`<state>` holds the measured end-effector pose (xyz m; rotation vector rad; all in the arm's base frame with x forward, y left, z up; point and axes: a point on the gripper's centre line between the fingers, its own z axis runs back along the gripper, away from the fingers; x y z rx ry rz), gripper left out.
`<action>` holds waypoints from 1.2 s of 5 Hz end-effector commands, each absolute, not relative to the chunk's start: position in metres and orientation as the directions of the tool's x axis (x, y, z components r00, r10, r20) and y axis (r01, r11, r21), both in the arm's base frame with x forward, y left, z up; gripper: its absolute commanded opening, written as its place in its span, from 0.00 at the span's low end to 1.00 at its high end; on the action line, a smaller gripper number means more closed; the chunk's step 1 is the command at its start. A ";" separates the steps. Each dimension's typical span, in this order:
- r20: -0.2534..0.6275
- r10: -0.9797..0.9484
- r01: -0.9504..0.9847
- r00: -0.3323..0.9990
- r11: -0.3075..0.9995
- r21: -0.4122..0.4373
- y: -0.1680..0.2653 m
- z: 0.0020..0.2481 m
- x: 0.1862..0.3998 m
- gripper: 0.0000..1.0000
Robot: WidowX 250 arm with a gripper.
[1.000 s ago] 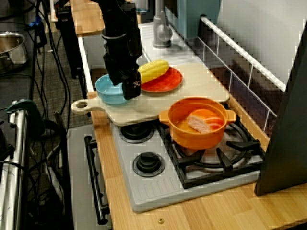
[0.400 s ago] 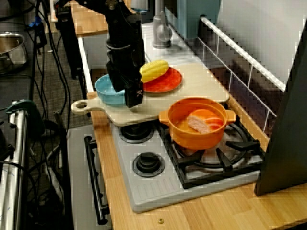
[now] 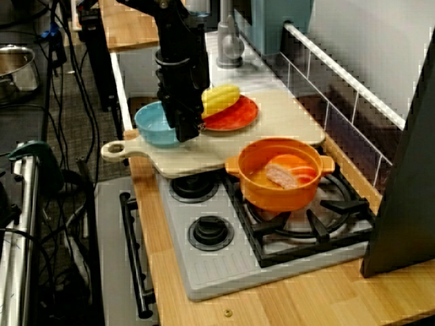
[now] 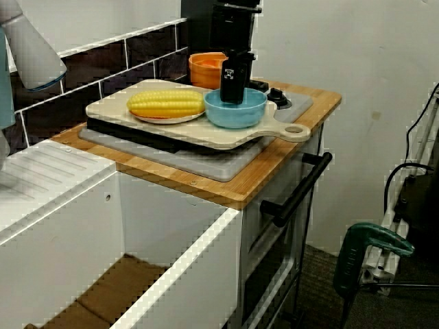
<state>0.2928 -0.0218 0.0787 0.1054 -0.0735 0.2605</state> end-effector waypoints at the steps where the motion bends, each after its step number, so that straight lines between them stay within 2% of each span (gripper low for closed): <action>1: 0.113 0.263 -0.272 0.958 0.960 0.074 -0.018 0.094 0.302 0.00; 4: 0.117 0.247 -0.252 0.962 0.967 0.030 -0.023 0.125 0.319 0.00; 6: 0.121 0.212 -0.216 0.970 0.976 0.024 -0.033 0.131 0.336 0.00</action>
